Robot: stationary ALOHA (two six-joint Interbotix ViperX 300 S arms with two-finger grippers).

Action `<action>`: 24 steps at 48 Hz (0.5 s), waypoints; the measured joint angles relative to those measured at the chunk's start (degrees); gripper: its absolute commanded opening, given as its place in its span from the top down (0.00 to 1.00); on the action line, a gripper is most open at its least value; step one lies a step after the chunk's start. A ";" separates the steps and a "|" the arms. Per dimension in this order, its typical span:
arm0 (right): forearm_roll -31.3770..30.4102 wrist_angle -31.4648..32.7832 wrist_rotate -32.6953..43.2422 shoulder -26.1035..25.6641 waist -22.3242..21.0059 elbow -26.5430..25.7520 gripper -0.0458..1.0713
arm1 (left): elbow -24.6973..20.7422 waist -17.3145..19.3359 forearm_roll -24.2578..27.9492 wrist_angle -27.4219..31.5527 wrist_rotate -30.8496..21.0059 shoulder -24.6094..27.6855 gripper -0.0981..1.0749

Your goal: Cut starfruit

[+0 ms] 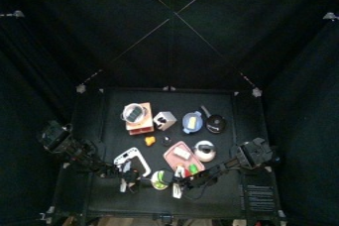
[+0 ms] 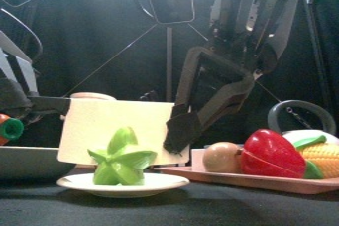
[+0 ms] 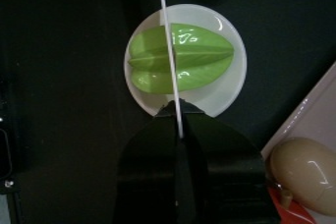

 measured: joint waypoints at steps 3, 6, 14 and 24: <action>0.00 -0.18 0.09 0.35 0.09 0.00 0.70 | 0.00 0.00 -0.09 0.00 0.00 0.26 0.60; 0.09 -0.18 0.00 0.79 0.00 0.09 0.70 | -0.09 0.09 -0.09 0.09 0.00 0.88 0.60; 0.44 -0.44 0.00 1.14 0.00 0.00 0.70 | -0.44 0.09 -0.26 0.09 -0.09 1.49 0.60; 0.53 -0.70 0.00 1.41 0.00 0.00 0.70 | -0.44 0.09 -0.35 0.09 -0.09 1.67 0.60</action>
